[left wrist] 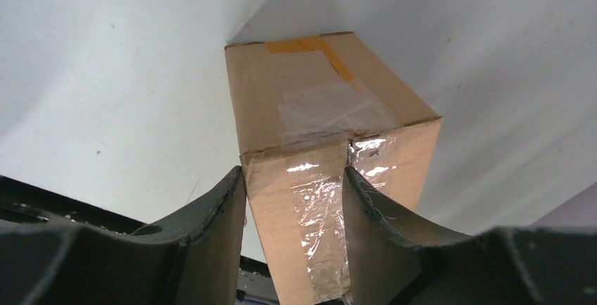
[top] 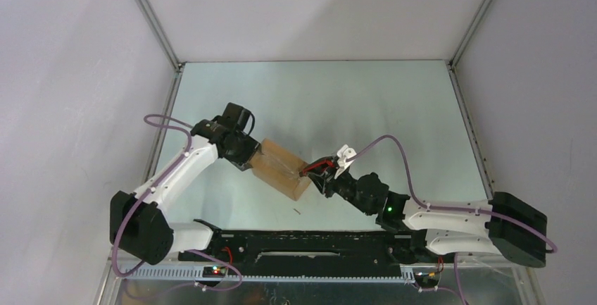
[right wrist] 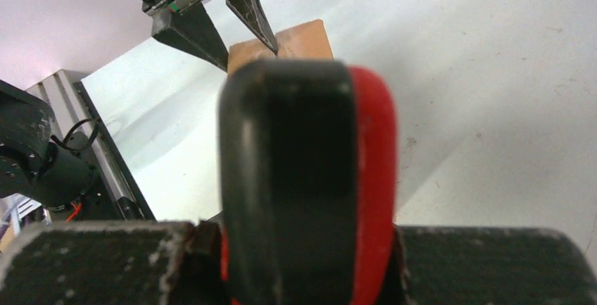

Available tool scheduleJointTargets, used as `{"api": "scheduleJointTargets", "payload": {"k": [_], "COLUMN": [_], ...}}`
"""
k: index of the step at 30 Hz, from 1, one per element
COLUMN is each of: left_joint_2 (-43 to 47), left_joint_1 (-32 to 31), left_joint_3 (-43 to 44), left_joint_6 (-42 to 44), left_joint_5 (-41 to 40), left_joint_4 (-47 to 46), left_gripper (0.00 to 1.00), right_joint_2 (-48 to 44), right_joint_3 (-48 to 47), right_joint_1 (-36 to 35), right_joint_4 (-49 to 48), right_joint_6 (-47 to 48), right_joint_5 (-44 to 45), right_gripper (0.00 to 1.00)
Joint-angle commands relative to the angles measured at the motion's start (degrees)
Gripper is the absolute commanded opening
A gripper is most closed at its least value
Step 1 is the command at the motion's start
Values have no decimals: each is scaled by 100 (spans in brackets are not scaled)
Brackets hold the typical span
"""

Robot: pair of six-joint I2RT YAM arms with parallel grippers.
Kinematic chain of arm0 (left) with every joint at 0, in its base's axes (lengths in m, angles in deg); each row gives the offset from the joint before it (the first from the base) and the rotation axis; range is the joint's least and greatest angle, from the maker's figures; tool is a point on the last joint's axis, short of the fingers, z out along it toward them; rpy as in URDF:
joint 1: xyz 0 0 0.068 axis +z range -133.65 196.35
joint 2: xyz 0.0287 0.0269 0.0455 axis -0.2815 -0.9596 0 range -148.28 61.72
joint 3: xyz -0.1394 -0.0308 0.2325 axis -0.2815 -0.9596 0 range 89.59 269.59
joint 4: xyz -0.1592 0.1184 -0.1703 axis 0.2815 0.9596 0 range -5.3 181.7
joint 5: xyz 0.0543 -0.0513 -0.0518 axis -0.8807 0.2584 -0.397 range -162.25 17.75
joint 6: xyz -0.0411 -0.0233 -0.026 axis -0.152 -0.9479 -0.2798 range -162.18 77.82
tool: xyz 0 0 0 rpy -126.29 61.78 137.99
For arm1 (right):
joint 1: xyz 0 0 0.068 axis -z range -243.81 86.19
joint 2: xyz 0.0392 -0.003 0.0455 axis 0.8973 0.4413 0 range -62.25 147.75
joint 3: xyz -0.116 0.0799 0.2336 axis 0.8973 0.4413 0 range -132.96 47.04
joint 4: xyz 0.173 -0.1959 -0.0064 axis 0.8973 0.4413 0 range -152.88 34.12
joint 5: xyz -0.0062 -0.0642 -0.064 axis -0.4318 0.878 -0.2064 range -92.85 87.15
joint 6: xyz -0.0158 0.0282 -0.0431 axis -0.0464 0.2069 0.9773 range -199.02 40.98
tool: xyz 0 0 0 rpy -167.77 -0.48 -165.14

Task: Unpack the express box
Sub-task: Cut the express box at the center of the board.

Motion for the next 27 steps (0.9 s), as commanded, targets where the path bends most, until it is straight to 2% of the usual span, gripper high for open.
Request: {"api": "scheduleJointTargets", "payload": {"k": [1, 5, 11, 19, 27], "left_joint_2": [342, 392, 410, 341, 263], "left_joint_1": [241, 20, -190, -477, -581], "left_joint_3": [-200, -207, -192, -216, -684], "left_joint_6": [608, 772, 883, 858, 530], "left_joint_5": [-734, -400, -195, 20, 191], "left_joint_4": [-342, -515, -658, -762, -1002], "left_gripper": [34, 51, 67, 71, 63], "right_joint_2": [419, 794, 1078, 1137, 1097], "right_joint_3": [69, -90, -350, -408, -417], "right_joint_1": [-122, -146, -144, -153, -144], "right_joint_4": [-586, -807, -869, -829, -793], "right_joint_6": [379, 566, 694, 679, 712], "right_joint_5": [478, 665, 620, 519, 271], "right_gripper": [0, 0, 0, 0, 0]}}
